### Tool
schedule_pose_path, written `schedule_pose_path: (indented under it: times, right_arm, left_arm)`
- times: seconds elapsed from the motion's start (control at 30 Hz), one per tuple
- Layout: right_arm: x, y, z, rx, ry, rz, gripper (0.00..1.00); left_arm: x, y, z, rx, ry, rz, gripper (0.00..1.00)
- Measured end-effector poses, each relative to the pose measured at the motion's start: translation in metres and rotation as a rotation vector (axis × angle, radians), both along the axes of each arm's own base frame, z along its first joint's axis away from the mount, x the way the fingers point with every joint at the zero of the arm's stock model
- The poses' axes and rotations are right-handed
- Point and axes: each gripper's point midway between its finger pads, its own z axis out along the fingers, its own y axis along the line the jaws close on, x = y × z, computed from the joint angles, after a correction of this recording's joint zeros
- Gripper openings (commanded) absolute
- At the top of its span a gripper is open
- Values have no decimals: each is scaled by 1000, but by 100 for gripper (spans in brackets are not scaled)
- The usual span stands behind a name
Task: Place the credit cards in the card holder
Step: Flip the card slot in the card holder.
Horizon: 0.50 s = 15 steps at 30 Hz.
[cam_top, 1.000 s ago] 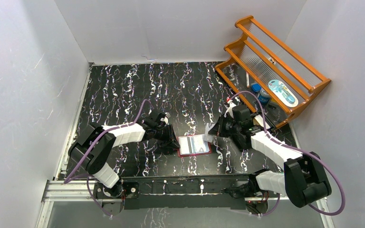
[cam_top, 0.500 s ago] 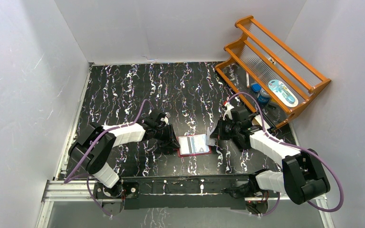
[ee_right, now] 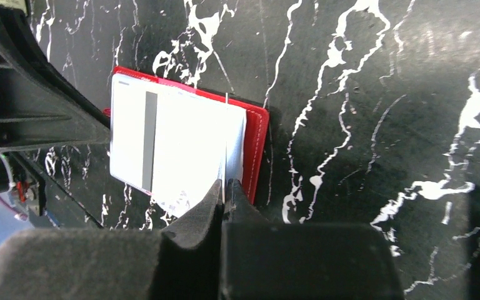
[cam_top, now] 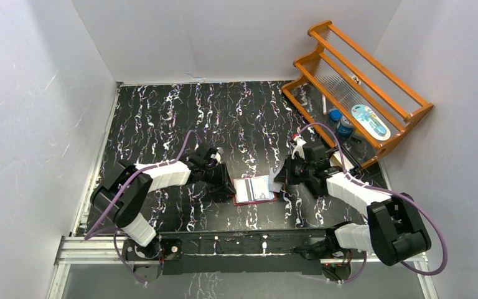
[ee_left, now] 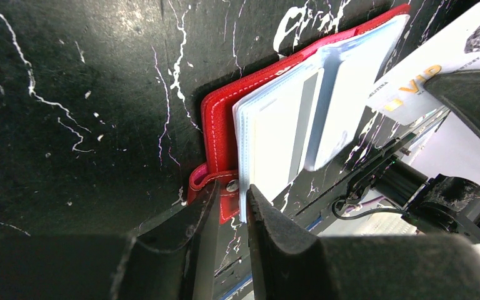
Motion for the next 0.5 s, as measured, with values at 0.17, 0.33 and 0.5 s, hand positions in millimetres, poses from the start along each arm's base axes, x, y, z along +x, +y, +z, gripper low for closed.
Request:
schedule_pose_path:
  times: [0.17, 0.33, 0.5]
  right_arm:
    - [-7, 11, -2, 82, 41, 4, 0]
    - [-12, 19, 2, 149, 80, 3, 0]
    - [-15, 22, 6, 178, 105, 1, 0]
  left_arm:
    - [0, -1, 0, 1, 4, -1, 21]
    - [-1, -3, 0, -3, 1, -9, 20]
    - [-1, -3, 0, -3, 1, -9, 20]
